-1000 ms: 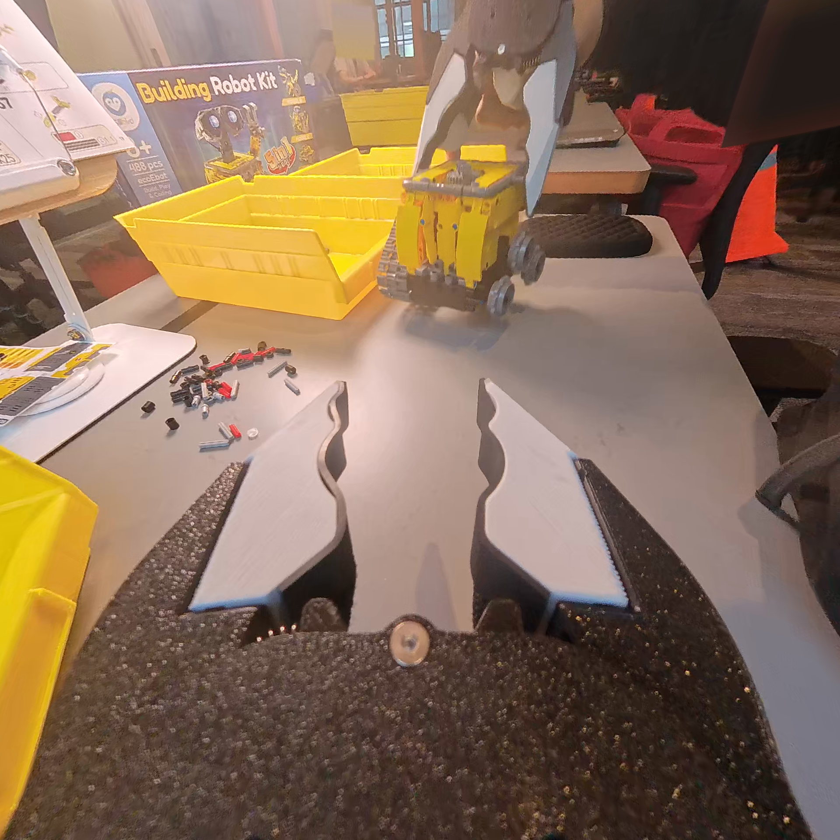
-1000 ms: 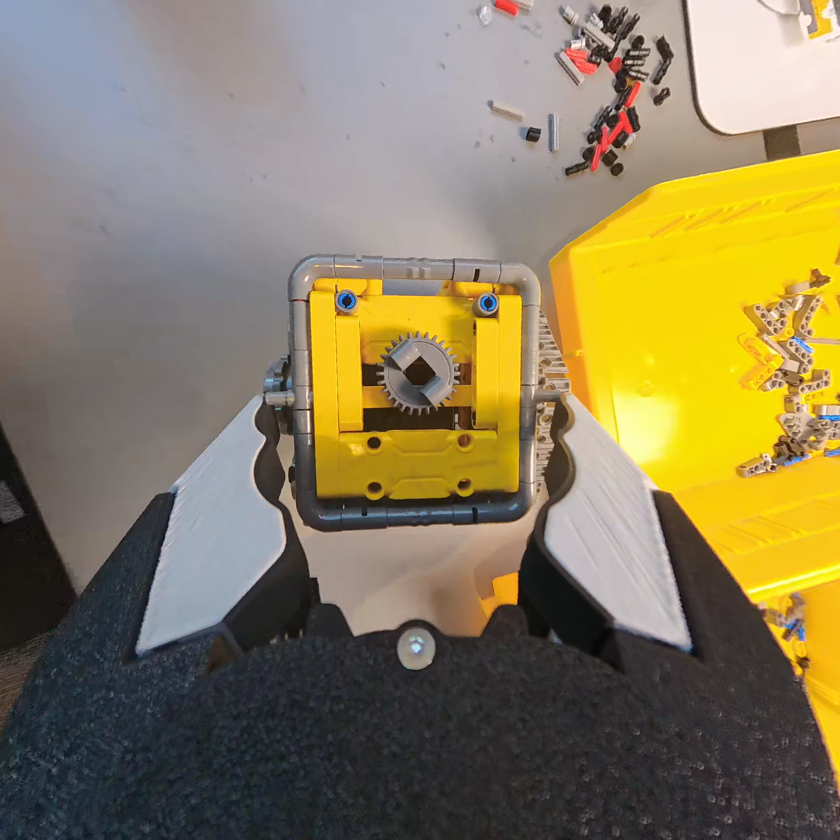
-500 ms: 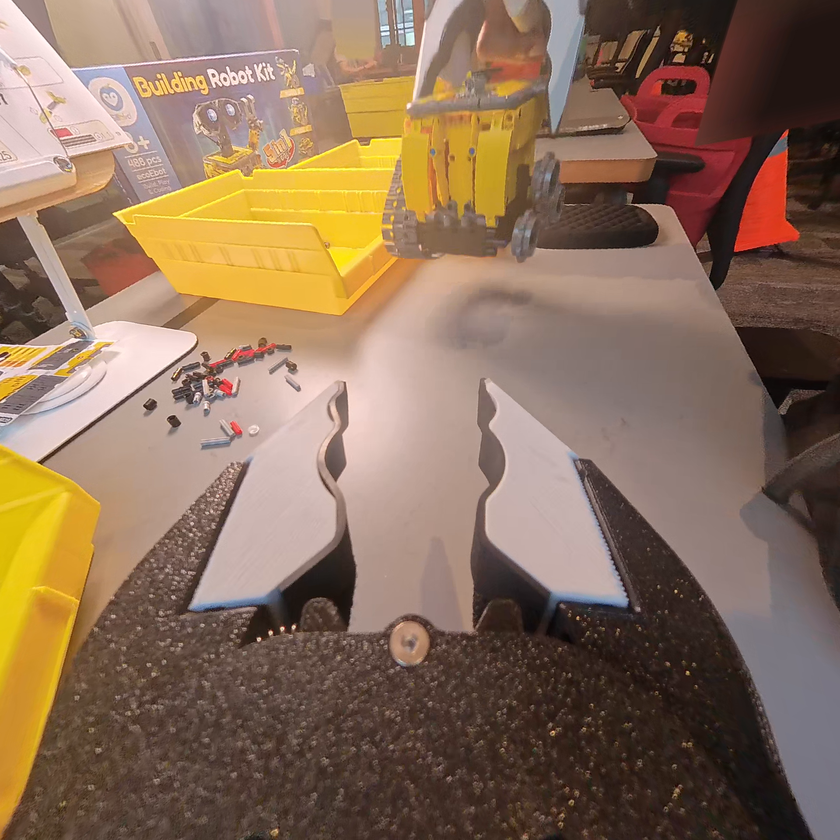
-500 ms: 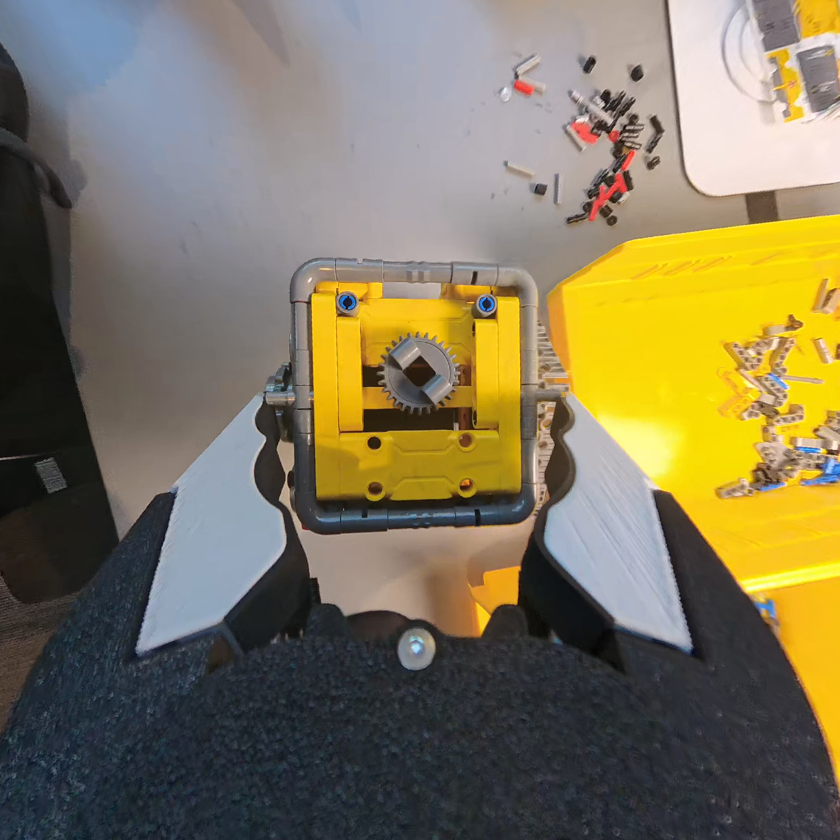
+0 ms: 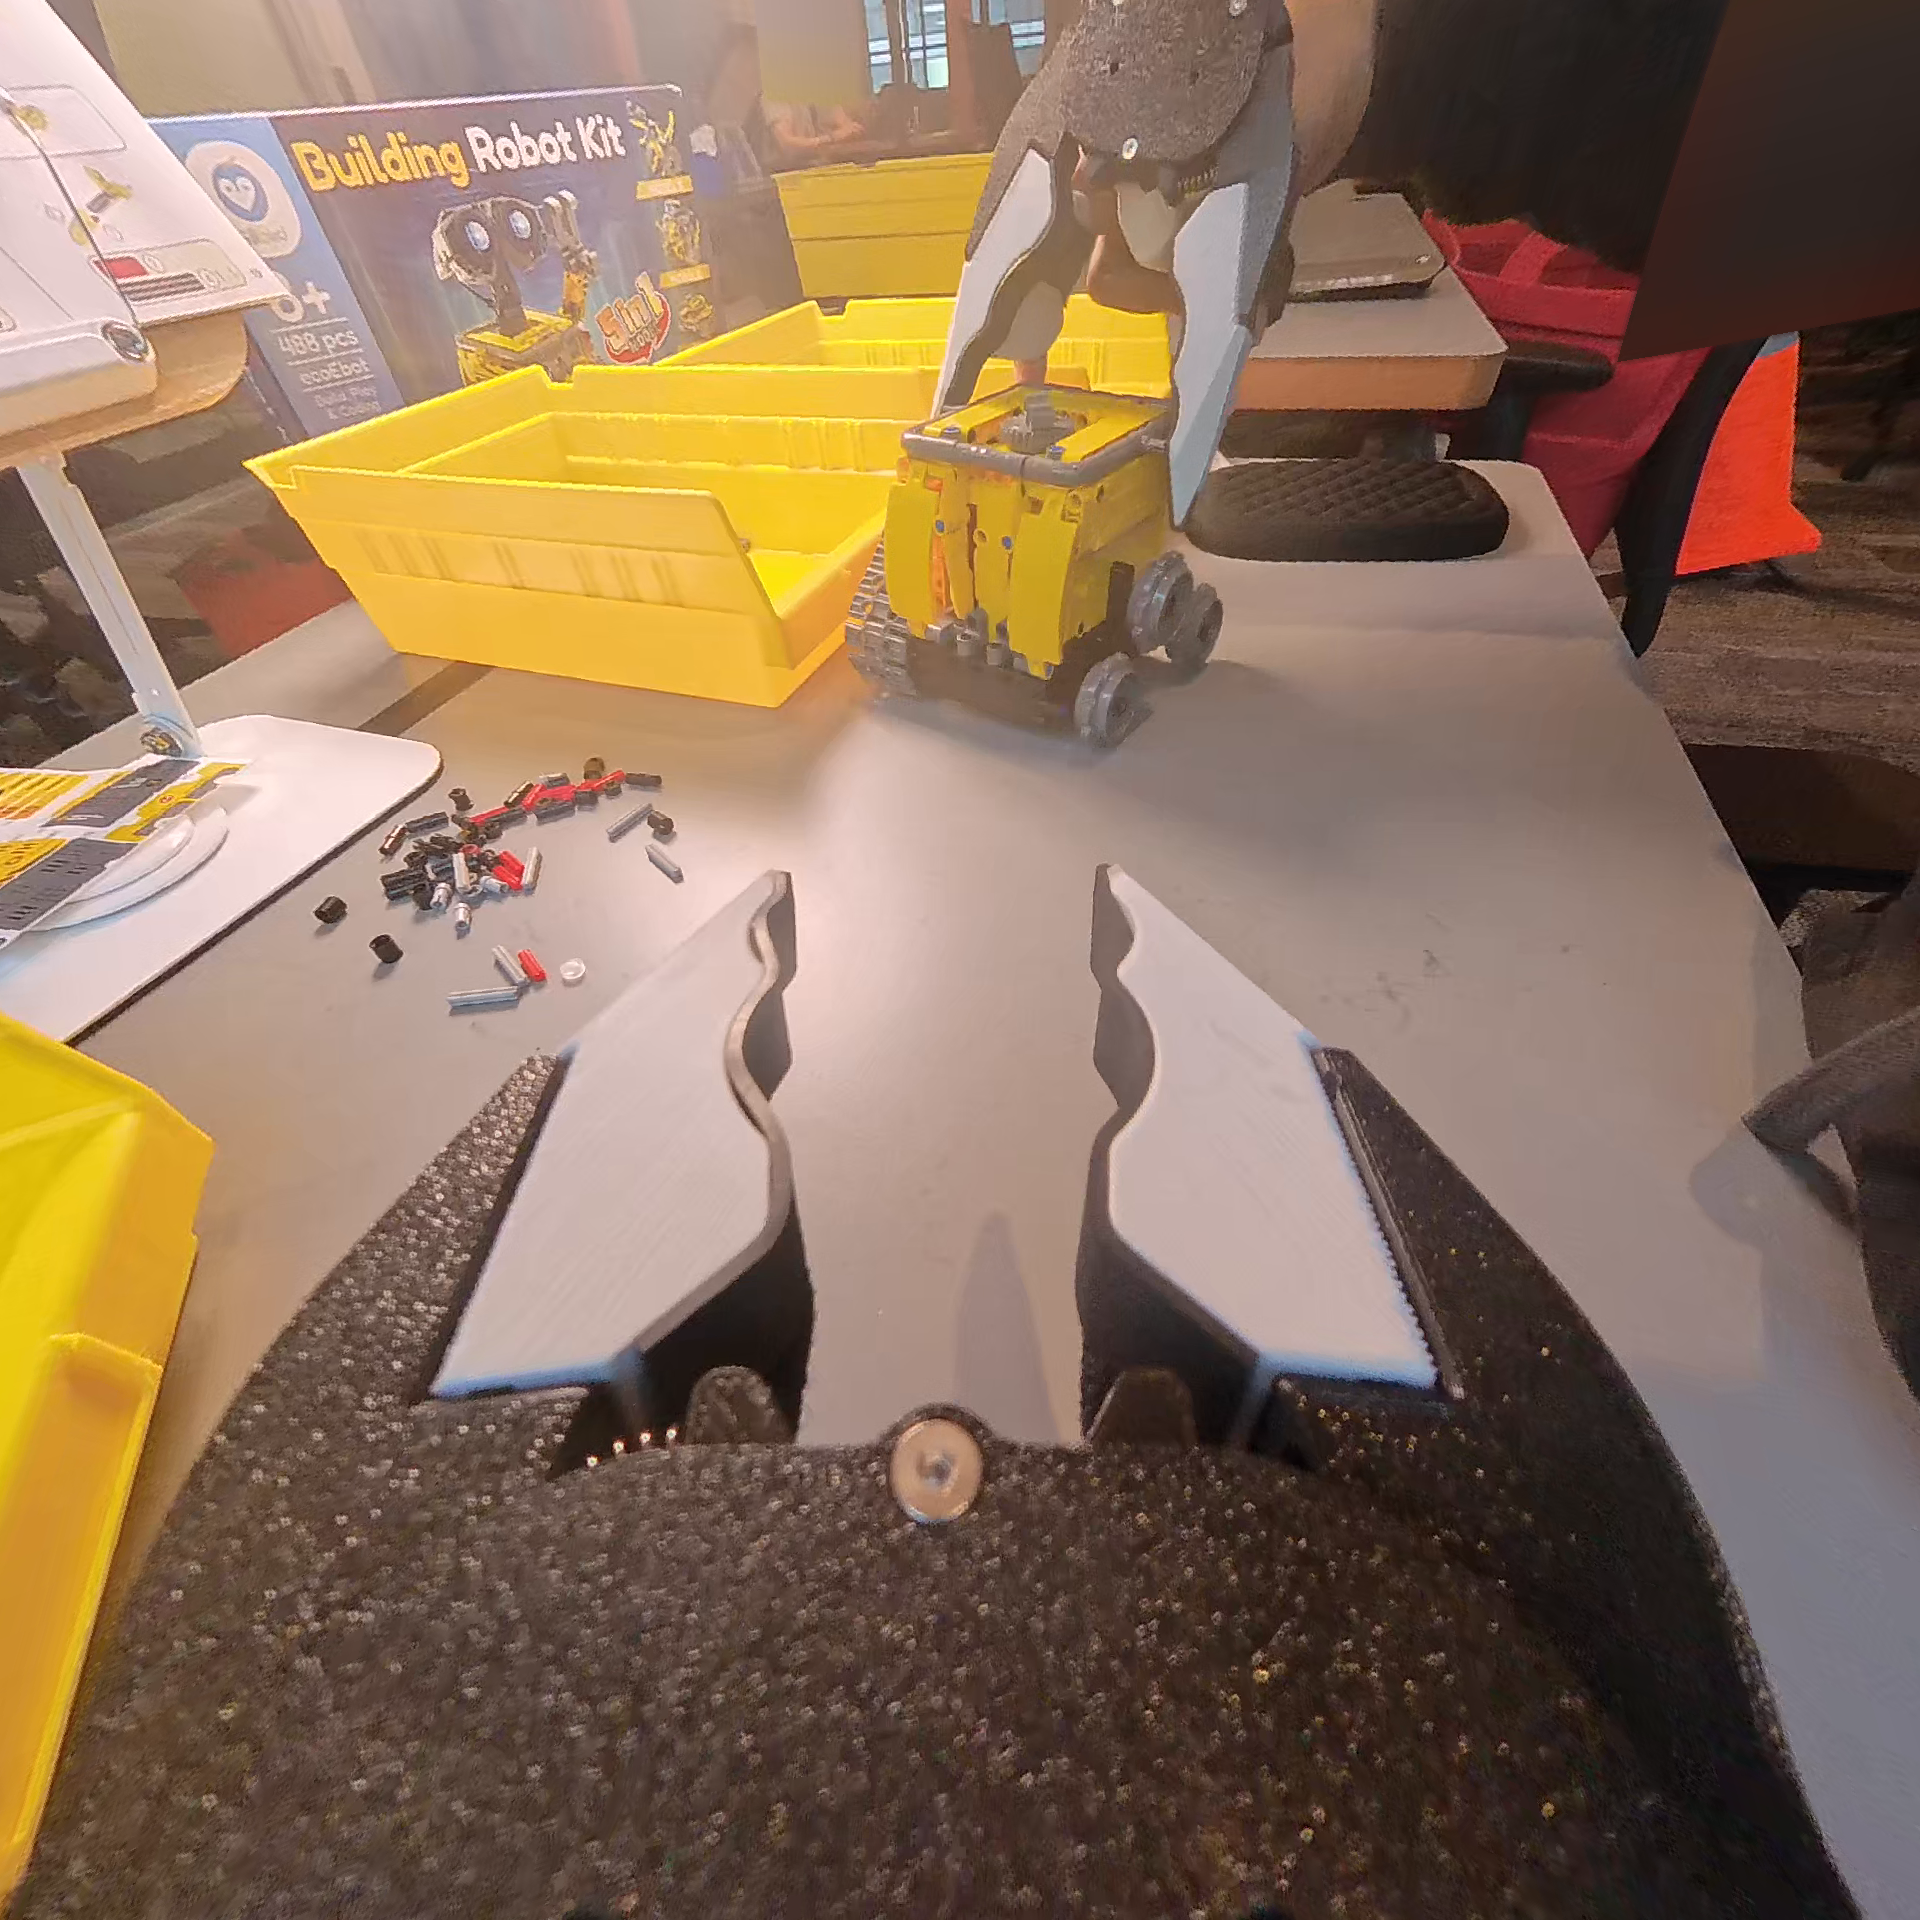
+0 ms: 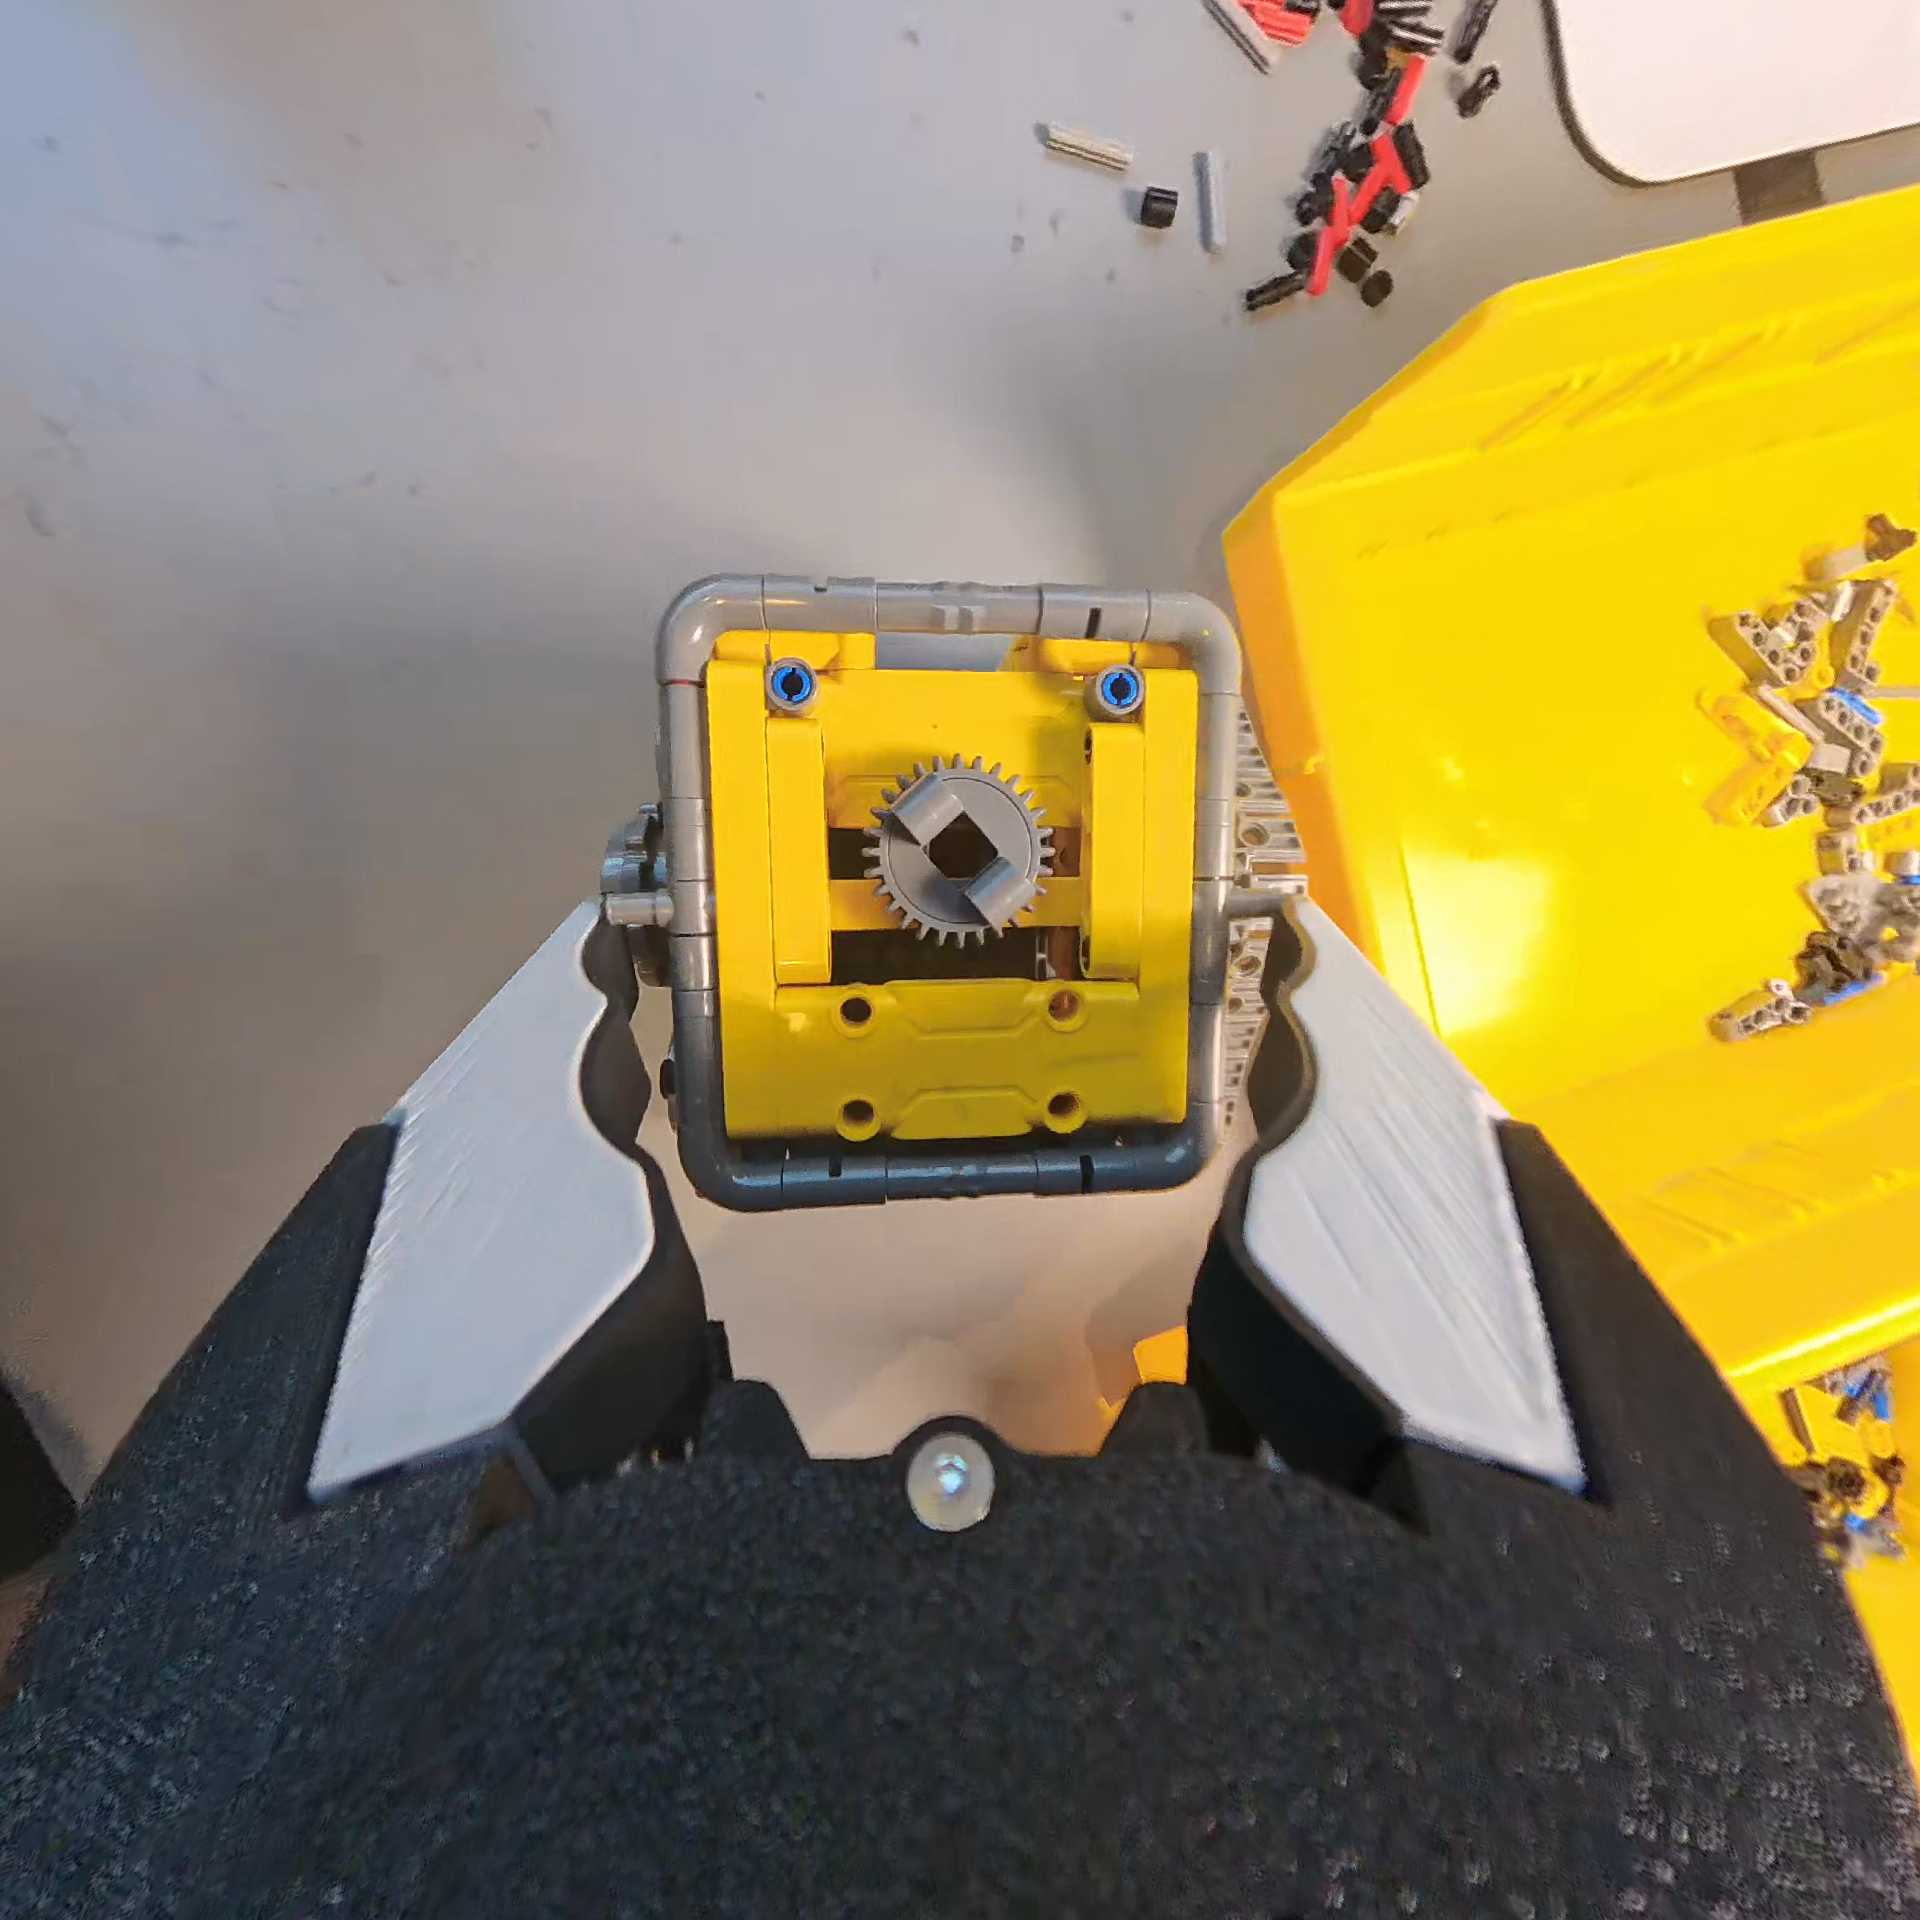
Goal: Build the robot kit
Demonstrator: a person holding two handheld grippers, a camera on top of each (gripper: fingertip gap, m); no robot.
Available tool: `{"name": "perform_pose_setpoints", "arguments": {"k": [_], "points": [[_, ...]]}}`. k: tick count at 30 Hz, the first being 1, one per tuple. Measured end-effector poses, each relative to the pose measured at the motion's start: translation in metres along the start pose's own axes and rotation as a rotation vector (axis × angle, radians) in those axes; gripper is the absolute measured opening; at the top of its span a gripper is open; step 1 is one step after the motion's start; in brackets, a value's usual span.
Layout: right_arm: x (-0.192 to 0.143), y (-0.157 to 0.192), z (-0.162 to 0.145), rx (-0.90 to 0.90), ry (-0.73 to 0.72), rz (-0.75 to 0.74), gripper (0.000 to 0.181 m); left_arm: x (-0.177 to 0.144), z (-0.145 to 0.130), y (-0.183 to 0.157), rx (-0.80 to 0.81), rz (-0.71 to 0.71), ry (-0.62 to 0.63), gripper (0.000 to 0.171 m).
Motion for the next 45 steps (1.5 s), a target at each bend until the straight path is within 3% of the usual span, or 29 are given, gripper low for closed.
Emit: {"name": "perform_pose_setpoints", "arguments": {"k": [14,17,21,23,26,31,34,40,43,45], "points": [[-0.003,0.002,0.005,-0.049,0.018,-0.002,0.123,-0.001,0.000,0.001,-0.002,0.013,-0.001,0.055],[-0.023,0.015,0.036,-0.069,-0.136,-0.010,0.126,-0.002,0.000,0.006,-0.027,0.042,-0.002,0.055],[-0.032,0.048,0.096,-0.111,-0.455,-0.065,0.111,-0.003,-0.002,0.015,-0.075,0.091,-0.005,0.055],[-0.020,0.079,0.124,-0.092,-0.633,0.008,0.102,-0.004,-0.003,0.020,-0.096,0.119,-0.009,0.055],[0.018,0.119,0.147,-0.060,-0.772,0.144,0.098,-0.007,-0.002,0.026,-0.118,0.156,-0.028,0.055],[0.078,0.130,0.149,-0.149,-0.700,0.003,0.101,-0.014,-0.001,0.033,-0.160,0.196,-0.072,0.053],[0.086,0.132,0.139,-0.200,-0.688,-0.068,0.100,-0.020,-0.002,0.039,-0.148,0.232,-0.071,0.053],[0.099,0.147,0.141,-0.037,-0.807,0.062,0.101,-0.048,0.002,0.065,-0.137,0.438,-0.074,0.053],[0.096,0.151,0.143,-0.069,-0.817,0.039,0.101,-0.079,0.027,0.084,-0.143,0.539,-0.061,0.050],[0.094,0.149,0.142,-0.071,-0.816,0.024,0.101,-0.101,0.051,0.100,-0.100,0.596,0.017,0.049]]}}
Point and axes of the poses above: each gripper's, where its closed fingertips meet, x out along the fingers, z out of its top, y = z × x across the jaws, the point moved 5 cm from there along -x, back along the fingers, and after that the axes turned 5 degrees about x, right-handed, at the moved point
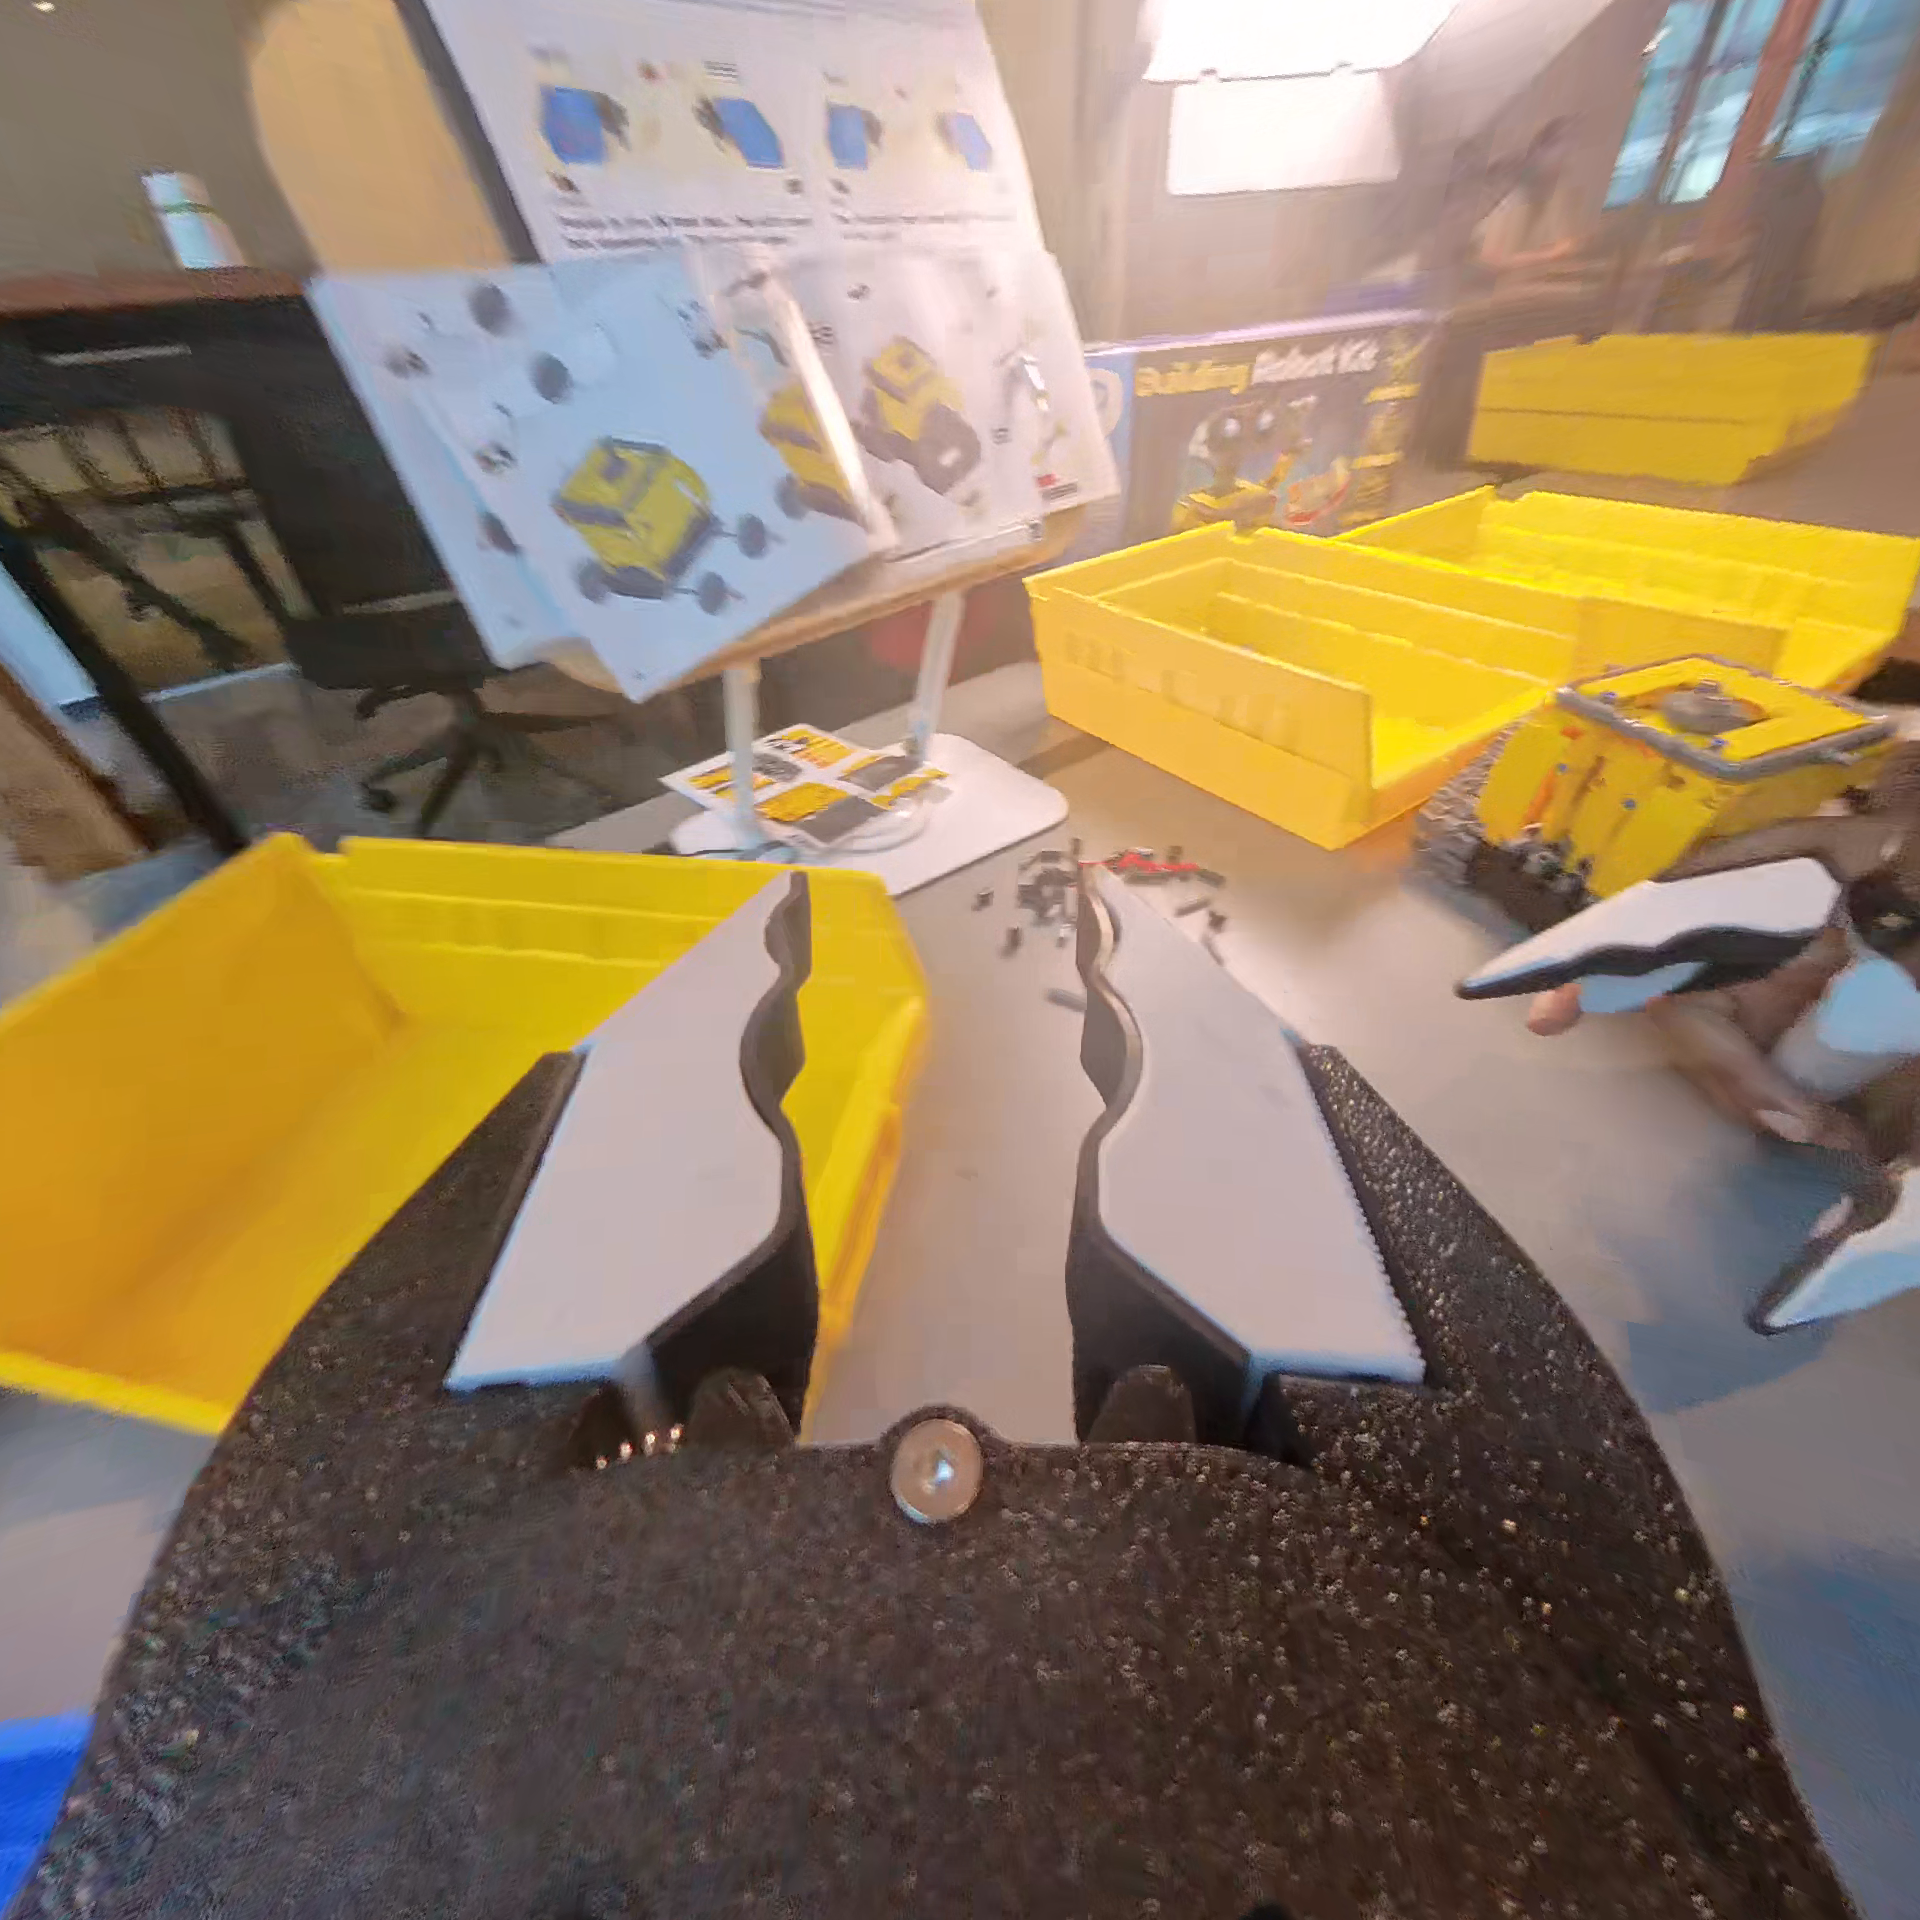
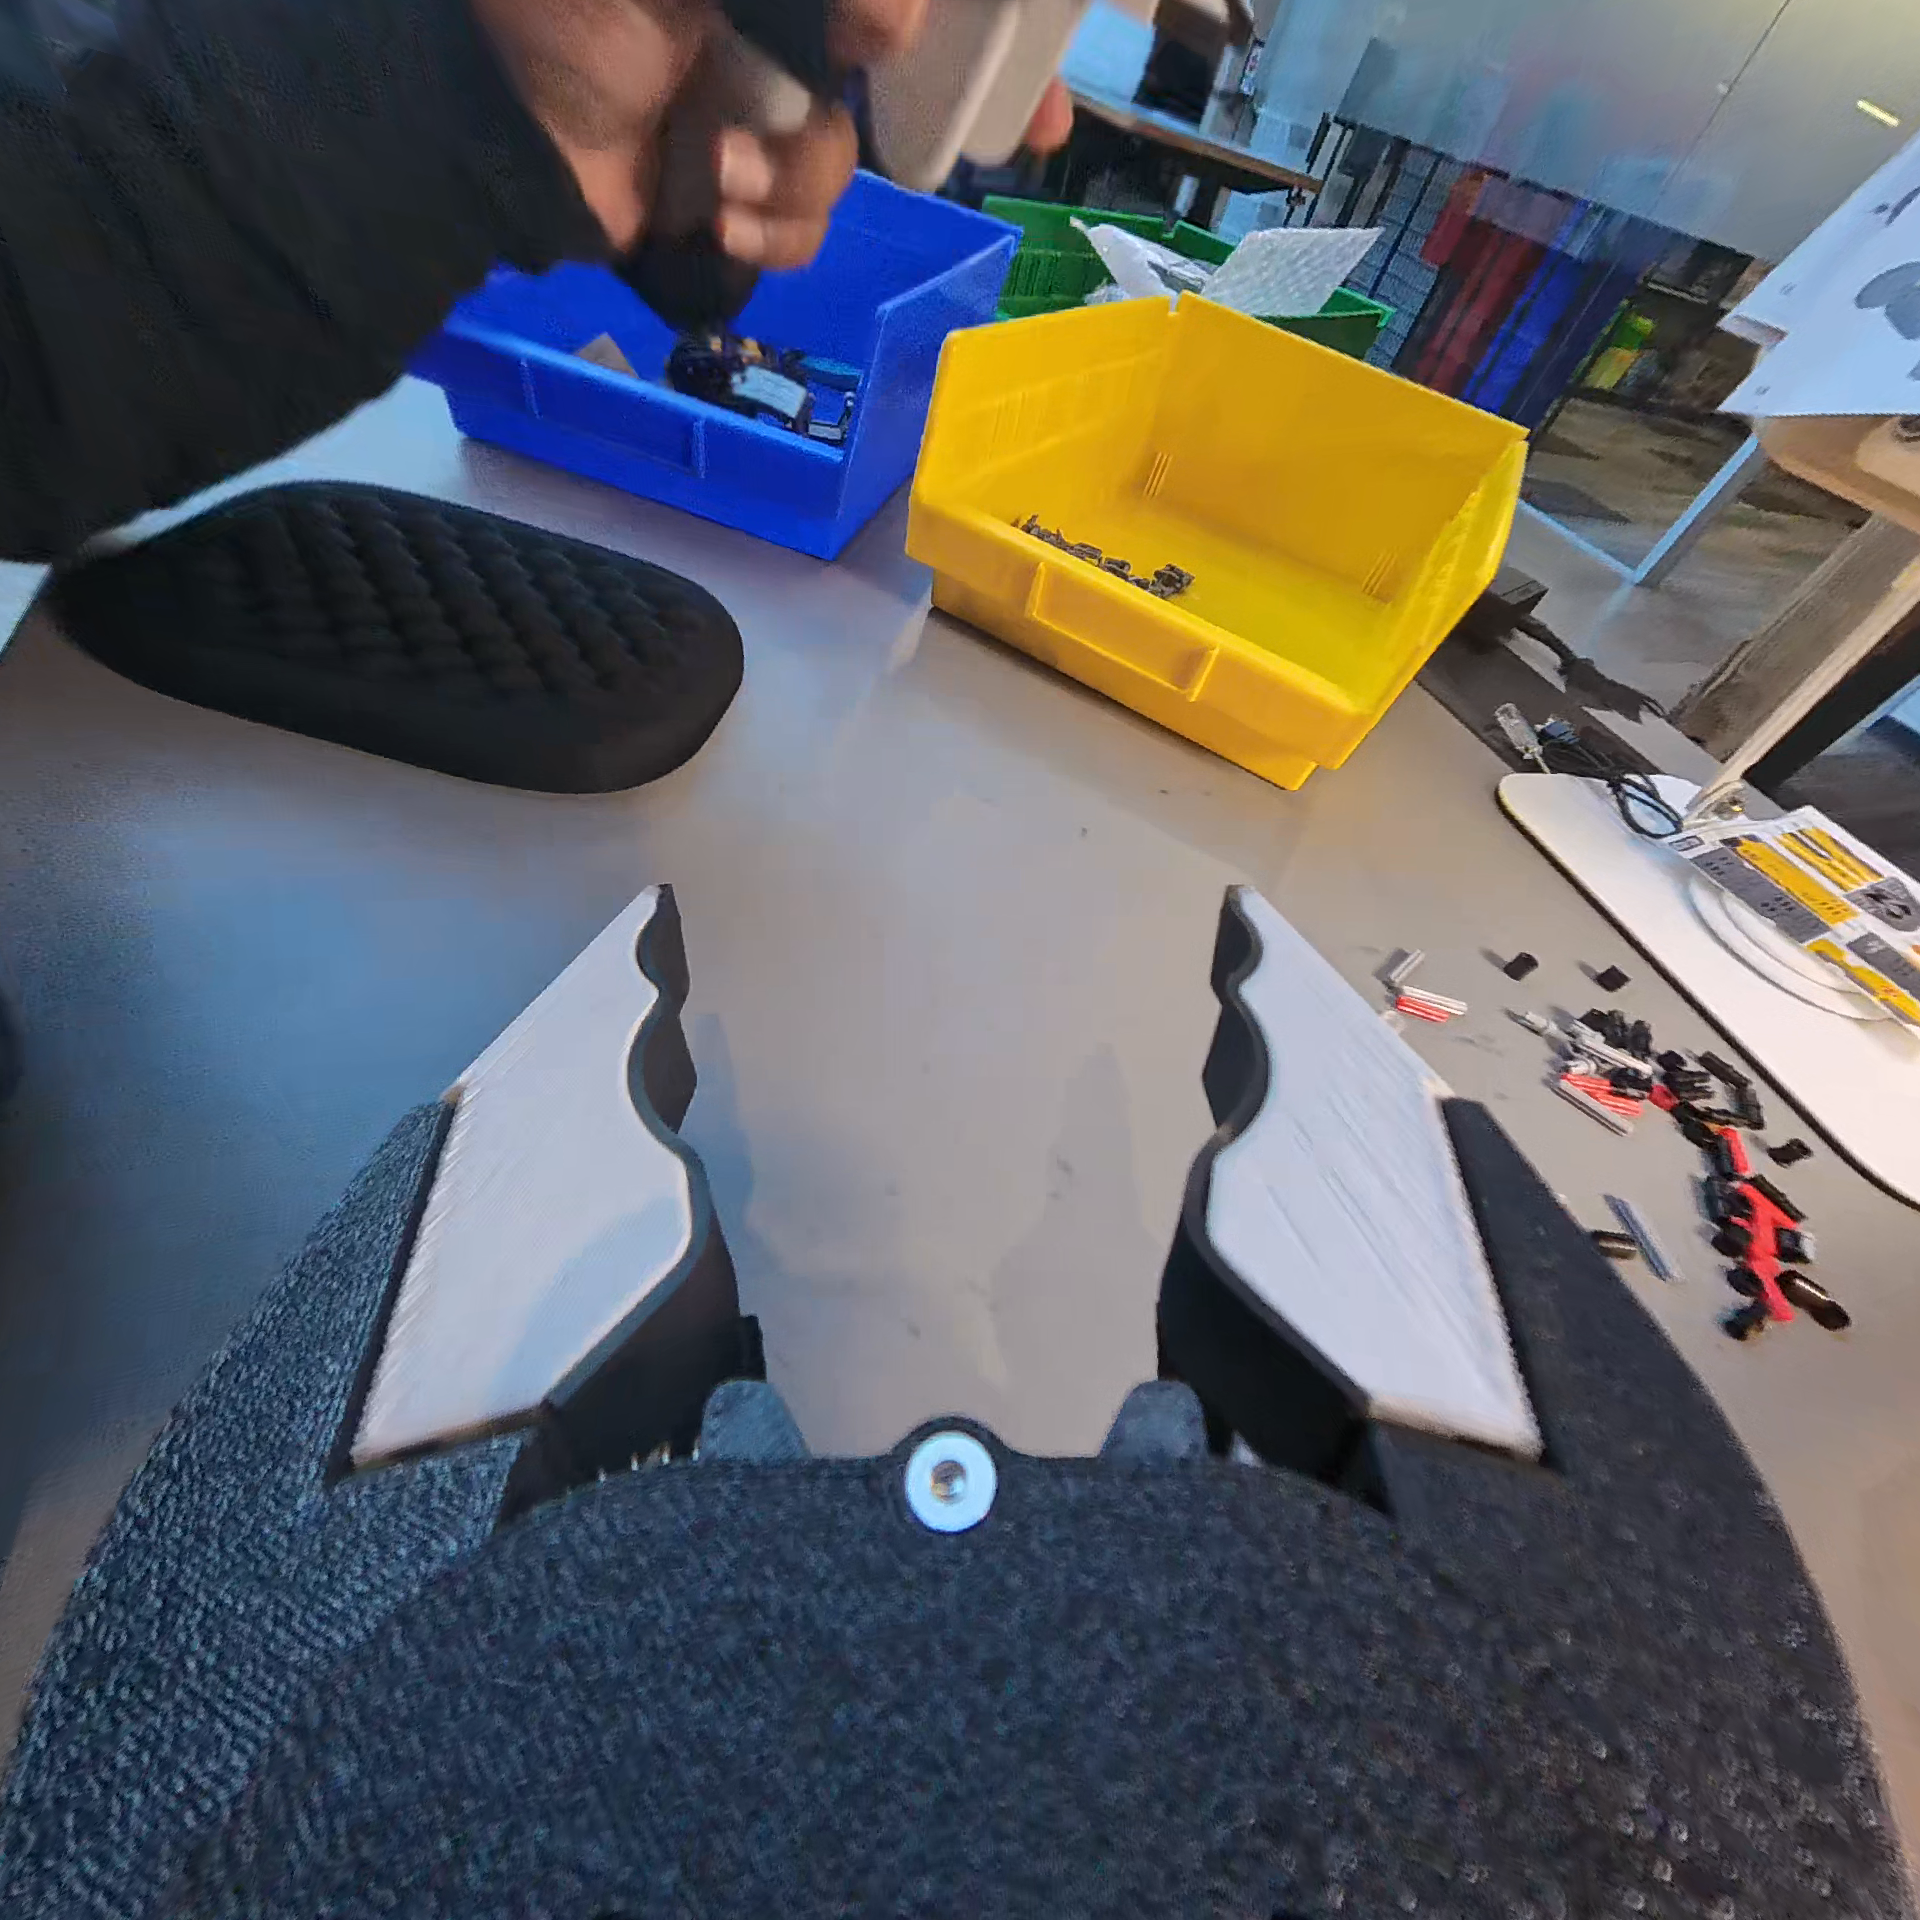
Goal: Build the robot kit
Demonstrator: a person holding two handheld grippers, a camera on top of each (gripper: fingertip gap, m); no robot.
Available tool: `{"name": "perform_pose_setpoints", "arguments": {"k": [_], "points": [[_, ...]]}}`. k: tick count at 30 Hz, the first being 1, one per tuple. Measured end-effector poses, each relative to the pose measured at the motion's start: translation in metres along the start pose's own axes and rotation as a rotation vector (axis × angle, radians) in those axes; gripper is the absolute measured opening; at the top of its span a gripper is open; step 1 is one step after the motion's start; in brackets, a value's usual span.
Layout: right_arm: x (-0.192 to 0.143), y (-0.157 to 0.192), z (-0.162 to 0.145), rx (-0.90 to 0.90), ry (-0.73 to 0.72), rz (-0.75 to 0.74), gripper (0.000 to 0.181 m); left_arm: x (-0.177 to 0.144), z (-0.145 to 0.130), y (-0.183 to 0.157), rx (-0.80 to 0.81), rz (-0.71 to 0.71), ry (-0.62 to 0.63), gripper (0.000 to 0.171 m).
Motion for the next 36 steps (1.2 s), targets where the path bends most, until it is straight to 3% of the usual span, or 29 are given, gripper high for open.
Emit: {"name": "perform_pose_setpoints", "arguments": {"k": [3,5,11,15,17,21,24,26,29,31,34,36], "points": [[-0.006,-0.002,0.009,0.057,-0.034,0.019,0.100,-0.001,0.026,0.030,0.098,-0.020,0.211,0.053],[-0.011,-0.003,0.016,0.082,-0.048,0.034,0.100,0.012,0.020,0.046,0.162,-0.096,0.423,0.053],[-0.016,-0.002,0.024,0.098,-0.075,0.050,0.098,0.066,-0.065,0.078,0.248,-0.387,1.096,0.041],[-0.026,-0.002,0.036,0.024,-0.082,0.023,0.098,0.088,-0.109,0.085,0.270,-0.460,1.311,0.030],[-0.041,-0.010,0.048,-0.011,-0.071,-0.015,0.099,0.092,-0.124,0.087,0.249,-0.488,1.365,0.029],[-0.095,-0.042,0.056,-0.105,0.091,-0.148,0.106,0.091,-0.143,0.094,0.252,-0.501,1.443,0.033],[-0.139,-0.078,0.035,-0.149,0.355,-0.265,0.116,0.088,-0.150,0.092,0.259,-0.526,1.449,0.031],[-0.160,-0.096,0.014,-0.125,0.518,-0.263,0.123,0.090,-0.152,0.093,0.290,-0.522,1.430,0.026],[-0.171,-0.109,-0.015,-0.055,0.671,-0.192,0.125,0.095,-0.151,0.092,0.280,-0.527,1.403,0.023],[-0.167,-0.115,-0.027,-0.040,0.697,-0.159,0.120,0.096,-0.151,0.092,0.306,-0.537,1.412,0.022],[-0.165,-0.129,-0.023,-0.049,0.668,-0.195,0.093,0.095,-0.150,0.091,0.339,-0.545,1.417,0.020],[-0.168,-0.133,-0.023,-0.050,0.681,-0.179,0.093,0.094,-0.149,0.089,0.351,-0.553,1.401,0.013]]}}
Point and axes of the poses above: each gripper's, where its closed fingertips meet, x out along the fingers, z out of its top, y = z × x across the jaws, the point moved 5 cm from there along -x, back along the fingers, and after that the axes turned 5 degrees about x, right-handed, at the moved point
